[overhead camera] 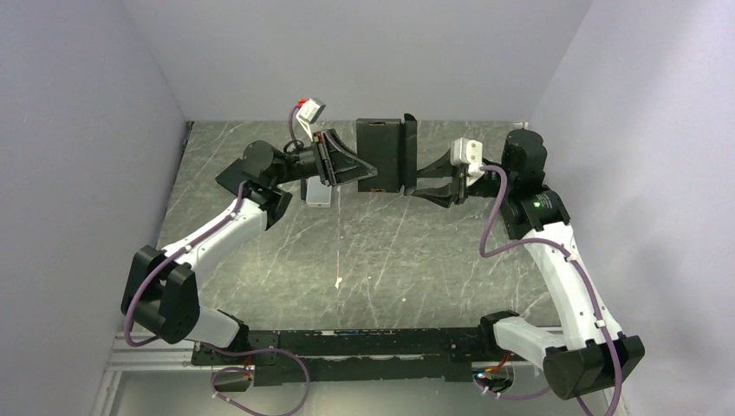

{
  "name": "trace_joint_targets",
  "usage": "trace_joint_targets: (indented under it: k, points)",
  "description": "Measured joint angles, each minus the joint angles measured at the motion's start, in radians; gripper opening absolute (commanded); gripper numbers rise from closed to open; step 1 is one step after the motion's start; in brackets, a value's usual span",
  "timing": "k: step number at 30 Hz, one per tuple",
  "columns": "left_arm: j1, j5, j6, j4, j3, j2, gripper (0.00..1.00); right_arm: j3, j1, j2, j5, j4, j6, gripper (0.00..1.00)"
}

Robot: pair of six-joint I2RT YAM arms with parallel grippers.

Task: Fold the paper box
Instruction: Close the paper box at the center of the board.

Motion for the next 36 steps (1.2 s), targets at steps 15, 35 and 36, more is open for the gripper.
trace_joint_targets:
  k: [15,35,36]
  points:
    - [0.0,-0.027,-0.029,0.058,0.0,0.02,0.0,-0.001,0.008,-0.008,-0.003,0.072,0.133,0.27]
    - [-0.007,-0.102,-0.005,0.023,-0.001,0.02,0.0,-0.034,0.009,-0.016,0.037,0.202,0.315,0.22]
    - [-0.008,-0.106,-0.001,0.016,-0.001,0.02,0.0,-0.036,0.01,-0.016,0.042,0.206,0.321,0.22]
